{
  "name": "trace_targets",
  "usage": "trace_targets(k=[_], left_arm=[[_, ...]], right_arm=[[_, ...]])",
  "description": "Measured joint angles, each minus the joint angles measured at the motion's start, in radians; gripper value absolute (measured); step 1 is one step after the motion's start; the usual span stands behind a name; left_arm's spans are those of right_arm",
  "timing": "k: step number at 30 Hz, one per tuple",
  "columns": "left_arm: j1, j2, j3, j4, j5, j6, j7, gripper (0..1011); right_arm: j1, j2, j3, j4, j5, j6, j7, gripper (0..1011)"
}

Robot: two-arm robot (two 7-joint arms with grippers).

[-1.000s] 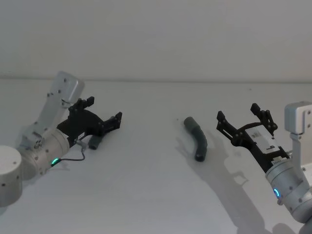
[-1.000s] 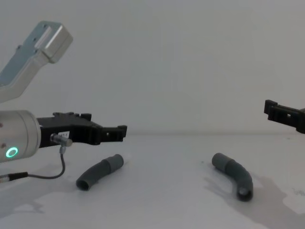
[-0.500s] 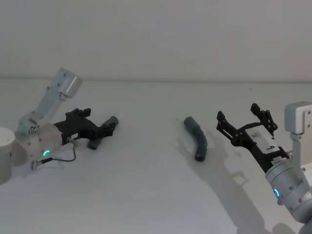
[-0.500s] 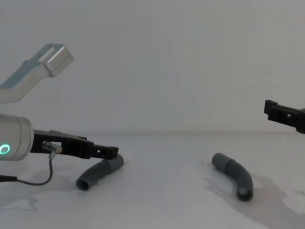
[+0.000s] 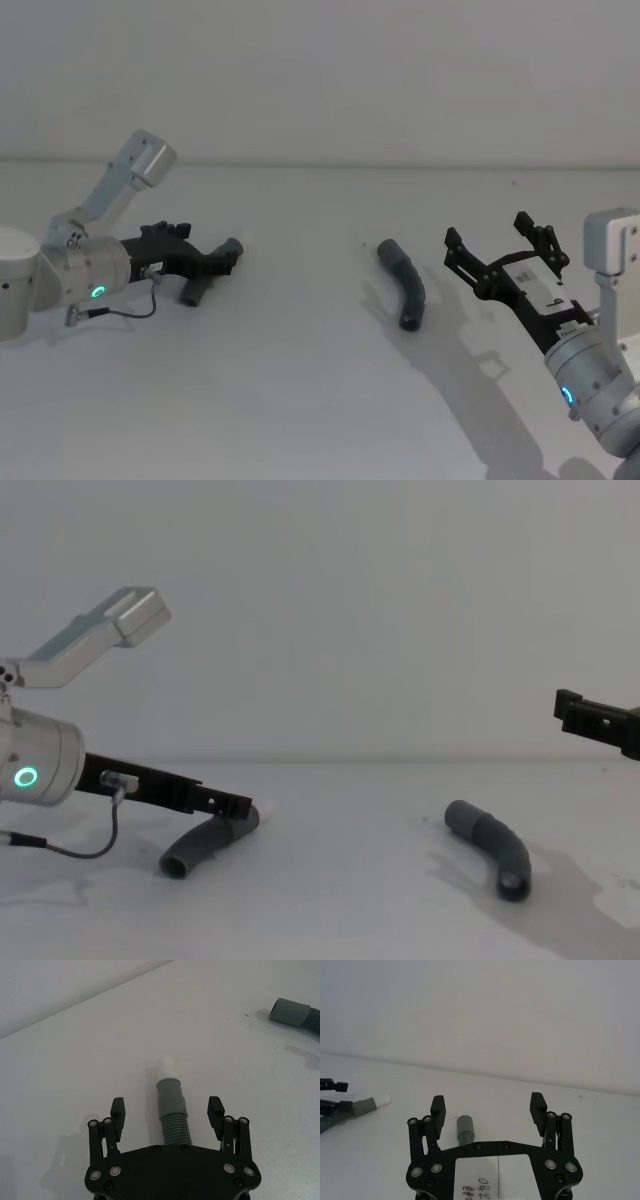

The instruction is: Use both hands to pick up one end of the pipe from the table, align the ends, and insert them.

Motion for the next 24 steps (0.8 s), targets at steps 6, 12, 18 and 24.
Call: trace_targets(k=[6,12,18,24], left_arm=[[-0.031,-0.014,0.011,0.038,0.006,0.012,-0.013,1001],[-0.046,-0.023,0.017,0.058,0.012,0.028,-0.017,1001],[-0.060,-0.034,0.024,0.078,0.021,0.049,-0.017,1001],[-0.071,-0.042,0.032,0.094,0.031,0.059,-0.020,1001]], right_arm=[[0.000,0.000,0.000,0.000,0.000,0.000,0.000,1001],[0.000,0.000,0.000,0.000,0.000,0.000,0.000,1001],[0.000,0.000,0.000,0.000,0.000,0.000,0.000,1001],[0.000,0.000,0.000,0.000,0.000,0.000,0.000,1001]])
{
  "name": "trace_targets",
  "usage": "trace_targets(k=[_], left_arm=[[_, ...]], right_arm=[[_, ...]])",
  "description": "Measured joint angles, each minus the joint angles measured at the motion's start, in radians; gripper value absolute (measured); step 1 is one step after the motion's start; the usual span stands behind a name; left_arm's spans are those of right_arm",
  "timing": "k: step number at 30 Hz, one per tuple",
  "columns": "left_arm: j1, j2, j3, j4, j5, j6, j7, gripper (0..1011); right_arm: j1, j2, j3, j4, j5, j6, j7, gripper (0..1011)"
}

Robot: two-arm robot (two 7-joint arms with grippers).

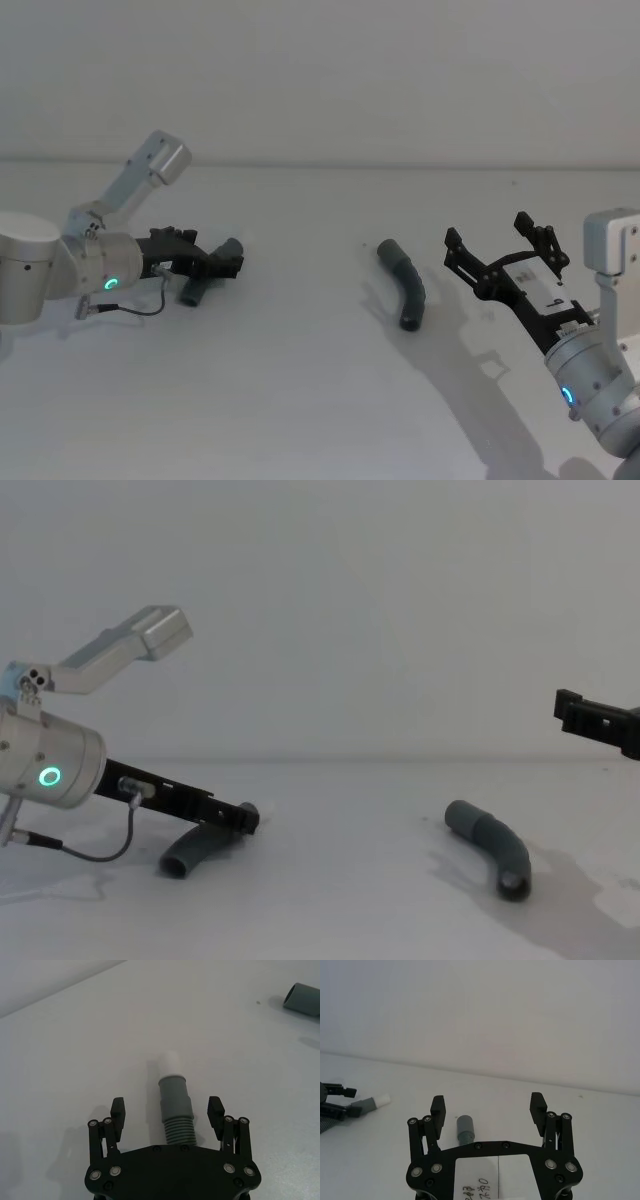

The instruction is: Use both hands to pick up one end of the pipe from the table, align the ends, and insert them.

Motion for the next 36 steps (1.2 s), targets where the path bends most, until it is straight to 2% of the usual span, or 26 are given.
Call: trace_targets(k=[20,26,27,33,36], left_arm=[[-0.050,-0.034,0.033,0.080,0.040,-0.014,-0.036,985],[-0.056,-0.039,0.036,0.090,0.043,-0.018,-0.041,867],[-0.057,-0.039,0.036,0.092,0.044,-0.019,-0.042,818],[-0.060,-0.042,0.038,0.098,0.047,-0.021,-0.045,670],[-0.062,-0.043,0.039,0.100,0.047,-0.021,-0.046,552]], right_arm=[[0.000,0.000,0.000,0.000,0.000,0.000,0.000,1001],[0.000,0.000,0.000,0.000,0.000,0.000,0.000,1001],[0.000,0.000,0.000,0.000,0.000,0.000,0.000,1001],[0.000,0.000,0.000,0.000,0.000,0.000,0.000,1001],[0.000,0.000,0.000,0.000,0.000,0.000,0.000,1001]])
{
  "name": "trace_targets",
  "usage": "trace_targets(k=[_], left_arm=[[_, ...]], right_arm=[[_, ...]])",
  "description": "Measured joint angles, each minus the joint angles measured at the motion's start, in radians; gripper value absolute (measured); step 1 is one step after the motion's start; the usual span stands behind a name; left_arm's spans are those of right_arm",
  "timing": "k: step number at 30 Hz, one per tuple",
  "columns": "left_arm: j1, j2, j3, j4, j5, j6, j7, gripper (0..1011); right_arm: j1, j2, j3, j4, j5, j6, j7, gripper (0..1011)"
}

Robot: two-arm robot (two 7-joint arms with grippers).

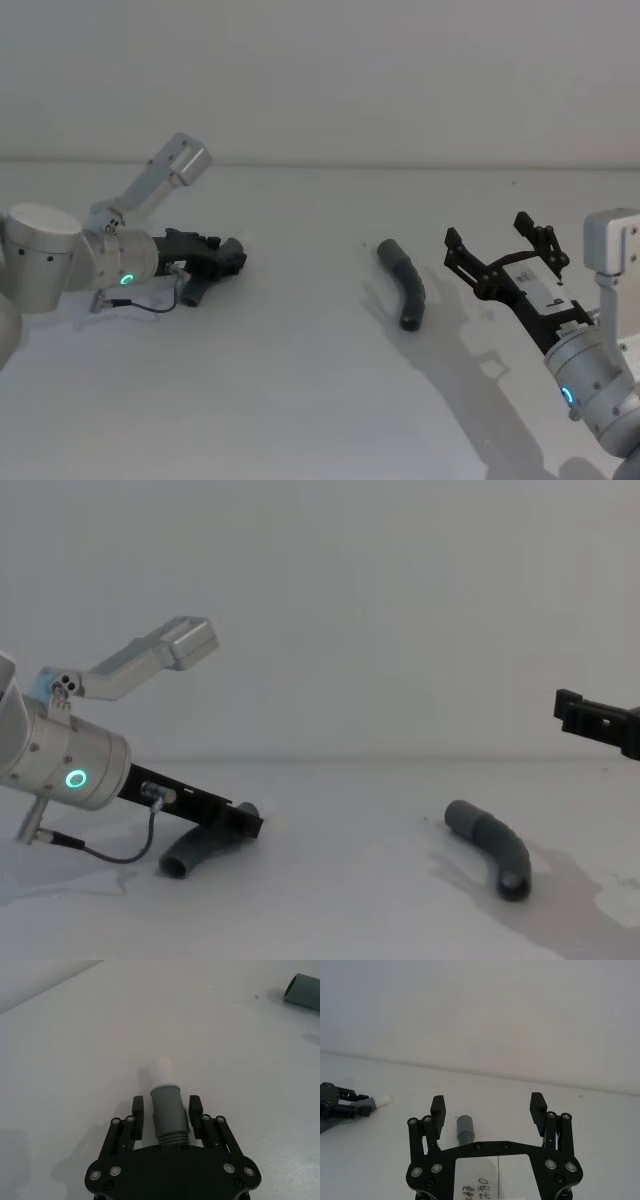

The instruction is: Use both hands to pick up one end of the pipe from the table, align the ends, and insert them.

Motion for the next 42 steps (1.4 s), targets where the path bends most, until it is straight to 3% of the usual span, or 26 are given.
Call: trace_targets(k=[8,32,42], left_arm=[[-0.002,-0.002,0.001,0.003,0.001,-0.001,-0.002,343],[-0.004,-0.003,0.002,0.007,0.003,-0.002,-0.003,343],[-0.004,-0.003,0.002,0.007,0.002,-0.002,-0.003,343]], right_arm=[[0.000,0.000,0.000,0.000,0.000,0.000,0.000,1001],[0.001,0.000,0.000,0.000,-0.001,0.001,0.000,1001],[0.040,0.015,-0.019,0.018,-0.023,0.072,0.021,1001]])
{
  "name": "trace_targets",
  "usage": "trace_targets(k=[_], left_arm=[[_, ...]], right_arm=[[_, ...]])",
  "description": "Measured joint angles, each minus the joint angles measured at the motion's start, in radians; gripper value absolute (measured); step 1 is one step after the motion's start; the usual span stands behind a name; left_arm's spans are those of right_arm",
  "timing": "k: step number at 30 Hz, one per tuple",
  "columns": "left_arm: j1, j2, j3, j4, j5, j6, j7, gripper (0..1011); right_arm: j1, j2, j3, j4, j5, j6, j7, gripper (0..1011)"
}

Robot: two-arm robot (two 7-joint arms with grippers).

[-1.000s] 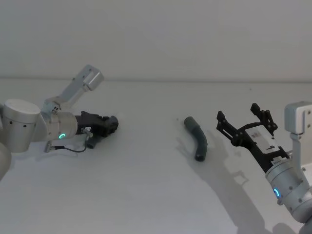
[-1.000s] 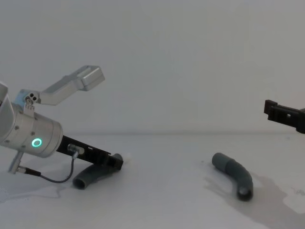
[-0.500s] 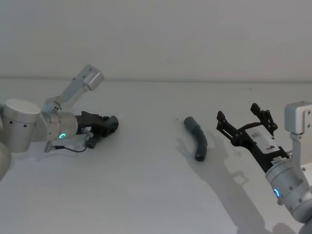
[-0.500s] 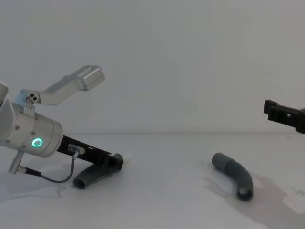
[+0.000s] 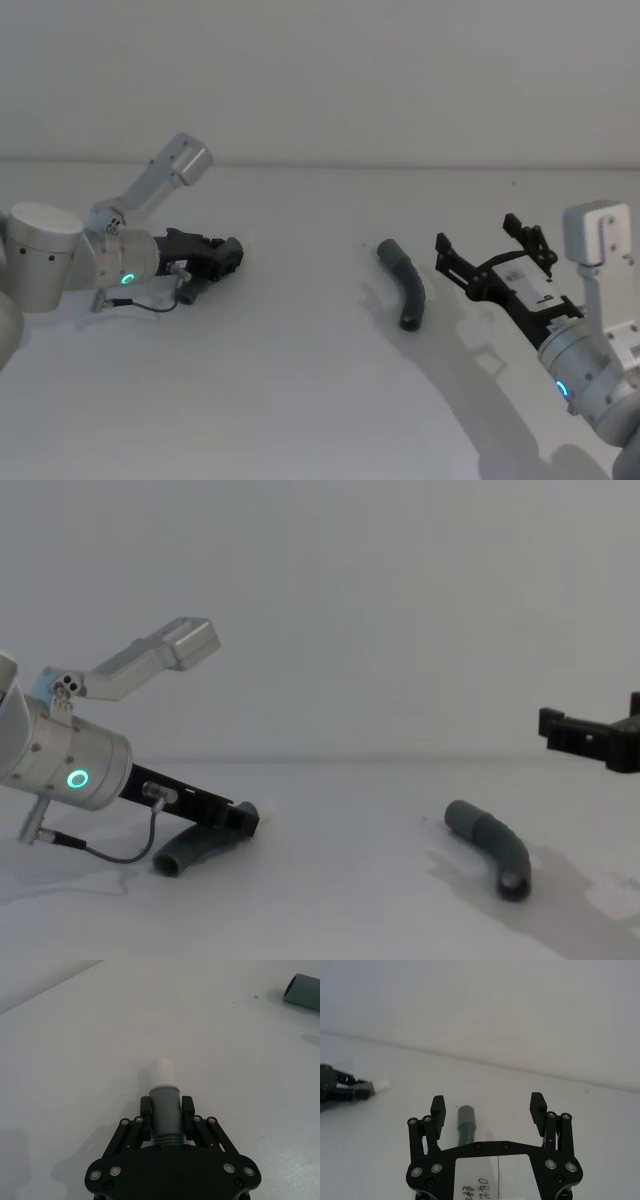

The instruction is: Use both hands to pick up one end of the pipe from the table, align the ends, and insert them.

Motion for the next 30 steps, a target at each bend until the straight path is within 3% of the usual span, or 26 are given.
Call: trace_targets(k=[15,30], left_arm=[[0.000,0.000,0.000,0.000,0.000,0.000,0.000,343],[0.000,0.000,0.000,0.000,0.000,0.000,0.000,343]], right_arm=[[0.120,0.011,-0.060,0.084,-0.029,0.213,0.061,1002],[0.222,-0.001,-0.102,0.167,-0.044,0.339,0.115,1001]])
